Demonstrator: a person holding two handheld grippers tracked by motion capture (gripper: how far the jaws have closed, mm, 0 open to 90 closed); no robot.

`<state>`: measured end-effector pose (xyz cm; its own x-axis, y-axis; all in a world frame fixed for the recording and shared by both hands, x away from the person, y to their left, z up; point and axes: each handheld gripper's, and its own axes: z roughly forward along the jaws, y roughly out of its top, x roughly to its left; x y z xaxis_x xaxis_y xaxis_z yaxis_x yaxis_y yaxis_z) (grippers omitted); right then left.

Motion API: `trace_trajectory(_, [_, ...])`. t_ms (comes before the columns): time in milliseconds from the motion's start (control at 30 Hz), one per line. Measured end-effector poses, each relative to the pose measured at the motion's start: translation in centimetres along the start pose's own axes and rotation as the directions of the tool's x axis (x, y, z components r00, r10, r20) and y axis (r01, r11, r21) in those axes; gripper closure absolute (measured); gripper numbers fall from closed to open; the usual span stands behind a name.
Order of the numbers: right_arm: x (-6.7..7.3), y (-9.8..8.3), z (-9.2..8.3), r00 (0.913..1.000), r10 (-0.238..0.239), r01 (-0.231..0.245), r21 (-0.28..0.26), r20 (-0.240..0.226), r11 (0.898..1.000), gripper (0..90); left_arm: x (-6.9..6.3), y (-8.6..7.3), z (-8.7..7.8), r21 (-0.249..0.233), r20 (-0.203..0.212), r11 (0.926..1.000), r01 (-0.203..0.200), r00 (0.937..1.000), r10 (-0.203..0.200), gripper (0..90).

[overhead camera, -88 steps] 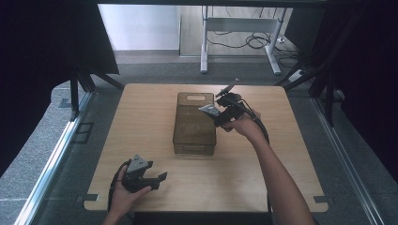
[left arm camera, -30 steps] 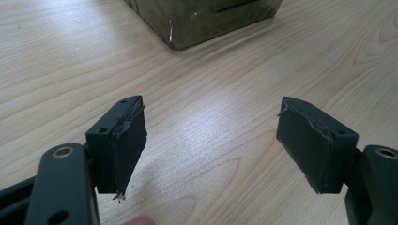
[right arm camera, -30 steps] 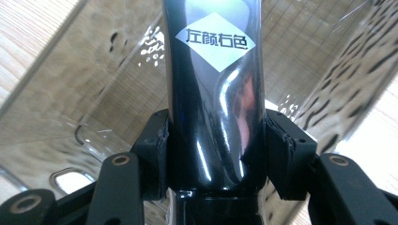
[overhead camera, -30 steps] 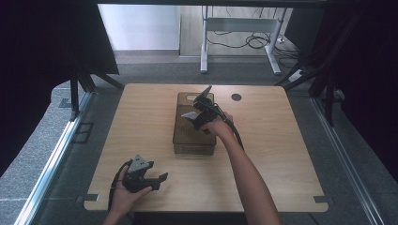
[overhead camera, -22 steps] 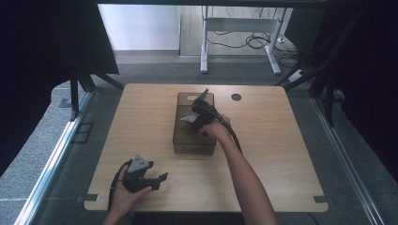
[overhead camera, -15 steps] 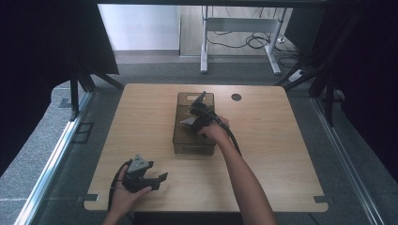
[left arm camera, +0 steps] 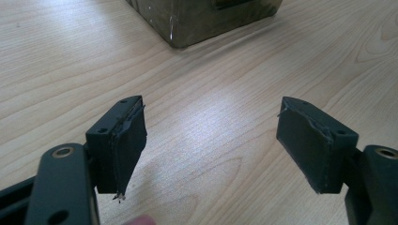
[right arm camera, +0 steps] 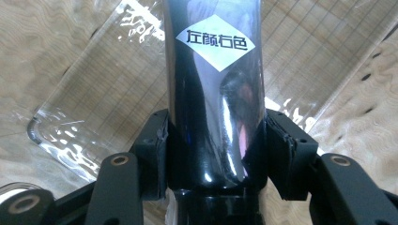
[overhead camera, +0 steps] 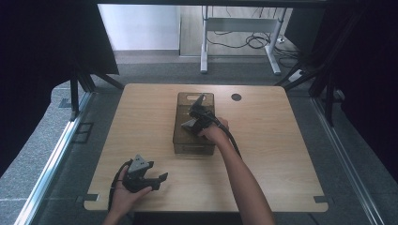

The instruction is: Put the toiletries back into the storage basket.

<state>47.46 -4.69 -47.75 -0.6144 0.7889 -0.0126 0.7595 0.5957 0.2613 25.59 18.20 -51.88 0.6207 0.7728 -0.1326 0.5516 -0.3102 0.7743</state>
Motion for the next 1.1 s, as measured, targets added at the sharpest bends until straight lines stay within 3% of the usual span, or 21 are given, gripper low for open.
trace_trajectory(233, [0.2,-0.1,0.4,0.9996,-0.028,0.028,0.023,0.006,0.999,45.4,0.0,0.0,0.0,0.002,0.001,1.0,0.002,1.0,-0.002,24.9])
trace_trajectory(333, [0.3,-0.1,-0.1,0.9996,-0.024,0.024,-0.015,0.013,1.0,40.3,0.0,0.0,0.0,0.005,0.001,1.0,0.0,1.0,0.0,24.9])
trace_trajectory(767, [-0.4,-0.7,-2.7,0.9998,-0.001,-0.001,-0.118,-0.017,0.993,40.1,0.0,0.0,0.1,0.004,0.001,1.0,0.0,1.0,0.0,24.9])
trace_trajectory(1100, [-1.4,-2.9,-6.0,0.9981,-0.023,0.009,-0.238,-0.057,0.971,42.0,0.1,0.0,0.3,0.012,0.002,0.9999,-0.003,1.0,0.003,24.9])
